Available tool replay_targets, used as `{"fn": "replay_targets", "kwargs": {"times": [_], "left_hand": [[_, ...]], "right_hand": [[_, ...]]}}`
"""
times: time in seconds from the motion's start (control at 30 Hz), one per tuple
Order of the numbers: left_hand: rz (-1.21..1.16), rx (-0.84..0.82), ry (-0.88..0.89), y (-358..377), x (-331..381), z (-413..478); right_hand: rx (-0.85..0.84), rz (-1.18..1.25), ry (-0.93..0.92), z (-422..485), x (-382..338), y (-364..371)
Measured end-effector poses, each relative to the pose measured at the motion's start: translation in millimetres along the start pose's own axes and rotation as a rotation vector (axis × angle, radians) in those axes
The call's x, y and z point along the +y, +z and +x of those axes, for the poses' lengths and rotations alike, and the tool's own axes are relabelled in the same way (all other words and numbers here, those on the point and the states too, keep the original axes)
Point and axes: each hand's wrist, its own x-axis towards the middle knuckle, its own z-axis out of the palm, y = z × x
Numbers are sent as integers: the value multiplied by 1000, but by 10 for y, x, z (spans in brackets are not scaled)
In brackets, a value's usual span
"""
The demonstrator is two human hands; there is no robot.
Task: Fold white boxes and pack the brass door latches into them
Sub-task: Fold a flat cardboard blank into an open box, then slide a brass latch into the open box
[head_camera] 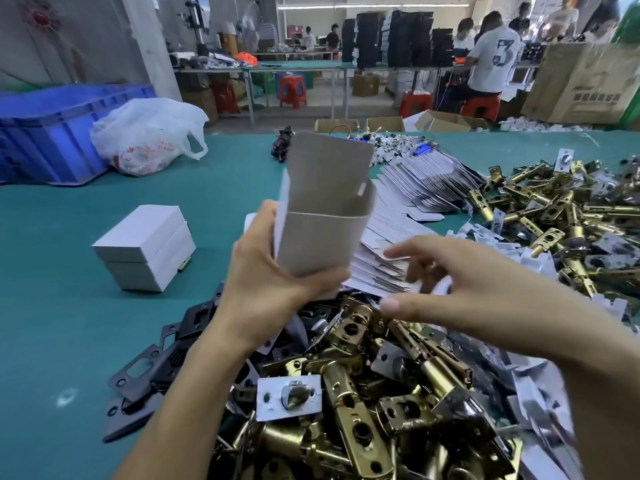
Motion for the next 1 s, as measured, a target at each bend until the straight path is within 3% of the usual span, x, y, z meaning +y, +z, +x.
{"fn": "replay_targets", "kwargs": {"times": [0.17,0.43,0.8,1.0], "left_hand": [[64,149,-46,24,-161,-10],[-210,-63,-29,91,-156,-33],[-203,-294,-147,-15,-170,-31],[-191,-211,-84,30,-147,-33]], "right_hand": [[-220,-174,147,-94,-16,11],[-307,-136,109,-86,-76,34],[-143,59,-37,-193,-52,-92],[5,435,-103,-231,58,-248]]}}
